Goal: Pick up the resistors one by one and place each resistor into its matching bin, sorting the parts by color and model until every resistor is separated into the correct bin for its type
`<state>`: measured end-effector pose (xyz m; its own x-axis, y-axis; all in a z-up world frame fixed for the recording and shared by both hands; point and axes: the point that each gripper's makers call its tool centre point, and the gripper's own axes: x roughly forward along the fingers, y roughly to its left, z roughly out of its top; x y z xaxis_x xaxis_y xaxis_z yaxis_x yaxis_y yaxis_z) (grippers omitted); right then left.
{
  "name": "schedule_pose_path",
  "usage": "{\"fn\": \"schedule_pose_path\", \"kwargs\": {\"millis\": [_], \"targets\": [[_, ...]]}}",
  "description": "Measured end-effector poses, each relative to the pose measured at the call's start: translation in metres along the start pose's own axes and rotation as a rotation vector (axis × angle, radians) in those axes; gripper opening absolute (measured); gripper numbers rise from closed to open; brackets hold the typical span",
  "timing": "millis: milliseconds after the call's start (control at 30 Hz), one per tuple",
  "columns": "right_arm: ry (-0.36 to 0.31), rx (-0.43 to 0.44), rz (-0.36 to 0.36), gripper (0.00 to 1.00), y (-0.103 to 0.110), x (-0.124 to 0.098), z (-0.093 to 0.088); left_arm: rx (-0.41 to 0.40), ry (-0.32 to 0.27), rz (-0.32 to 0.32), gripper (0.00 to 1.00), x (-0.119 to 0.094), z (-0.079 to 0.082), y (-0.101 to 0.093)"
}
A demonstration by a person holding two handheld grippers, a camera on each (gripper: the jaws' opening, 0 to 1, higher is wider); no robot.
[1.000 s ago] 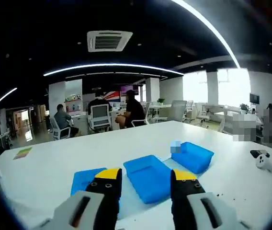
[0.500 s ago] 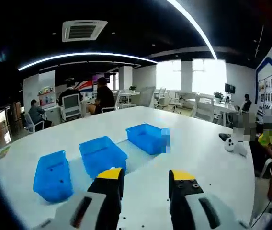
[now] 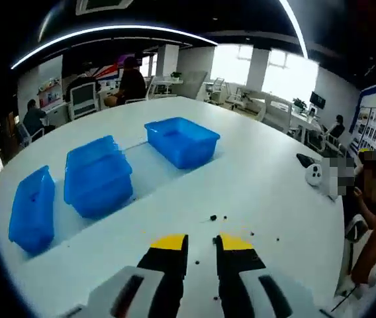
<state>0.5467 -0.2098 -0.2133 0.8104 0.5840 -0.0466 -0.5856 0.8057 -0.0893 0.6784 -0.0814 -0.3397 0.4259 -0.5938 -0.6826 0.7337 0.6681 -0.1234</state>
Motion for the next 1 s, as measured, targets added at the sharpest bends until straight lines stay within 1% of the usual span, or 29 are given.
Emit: {"fn": "schedule_pose_path", "kwargs": {"millis": [67, 133, 200, 233, 367, 500, 533, 567, 633, 700, 733, 833, 867, 900, 967, 1000], "targets": [[-0.002, 0.001, 0.000, 0.34, 0.000, 0.000, 0.000, 0.034, 0.040, -0.010, 0.20, 0.006, -0.003, -0.005], [-0.003, 0.001, 0.001, 0.34, 0.000, -0.001, 0.001, 0.056, 0.111, -0.037, 0.20, 0.014, -0.010, -0.013], [-0.005, 0.000, 0.002, 0.34, 0.001, -0.001, 0.002, 0.114, 0.152, -0.067, 0.20, 0.022, -0.013, -0.019], [-0.006, 0.000, 0.003, 0.34, 0.001, -0.001, 0.002, 0.111, 0.155, -0.057, 0.20, 0.026, -0.012, -0.020], [-0.011, -0.002, 0.003, 0.34, 0.002, -0.003, 0.004, 0.129, 0.177, -0.066, 0.20, 0.035, -0.012, -0.026], [-0.016, 0.000, 0.000, 0.34, 0.001, -0.005, 0.005, 0.144, 0.217, -0.045, 0.19, 0.042, -0.018, -0.018], [-0.018, 0.001, 0.000, 0.34, 0.001, -0.005, 0.006, 0.144, 0.220, -0.043, 0.18, 0.042, -0.019, -0.017], [-0.018, 0.001, 0.000, 0.34, 0.001, -0.005, 0.006, 0.132, 0.236, -0.037, 0.18, 0.044, -0.021, -0.013], [-0.019, 0.001, 0.000, 0.34, 0.001, -0.005, 0.006, 0.130, 0.244, -0.039, 0.17, 0.045, -0.023, -0.012], [-0.019, 0.002, 0.003, 0.34, 0.001, -0.005, 0.006, 0.142, 0.275, -0.032, 0.16, 0.046, -0.029, -0.009], [-0.019, 0.002, 0.003, 0.34, 0.001, -0.005, 0.006, 0.147, 0.274, -0.029, 0.15, 0.050, -0.026, -0.007], [-0.018, 0.004, 0.004, 0.34, 0.002, -0.004, 0.005, 0.147, 0.281, -0.023, 0.11, 0.050, -0.025, -0.005], [-0.017, 0.002, 0.007, 0.34, 0.003, -0.003, 0.005, 0.124, 0.290, -0.043, 0.07, 0.050, -0.027, -0.010], [-0.017, -0.001, 0.011, 0.34, 0.005, -0.003, 0.006, 0.130, 0.288, -0.029, 0.07, 0.050, -0.026, -0.008], [-0.017, -0.005, 0.014, 0.34, 0.007, -0.003, 0.006, 0.134, 0.293, -0.022, 0.07, 0.049, -0.026, -0.008], [-0.017, -0.006, 0.016, 0.34, 0.008, -0.003, 0.007, 0.112, 0.298, -0.018, 0.07, 0.048, -0.027, -0.008]]}}
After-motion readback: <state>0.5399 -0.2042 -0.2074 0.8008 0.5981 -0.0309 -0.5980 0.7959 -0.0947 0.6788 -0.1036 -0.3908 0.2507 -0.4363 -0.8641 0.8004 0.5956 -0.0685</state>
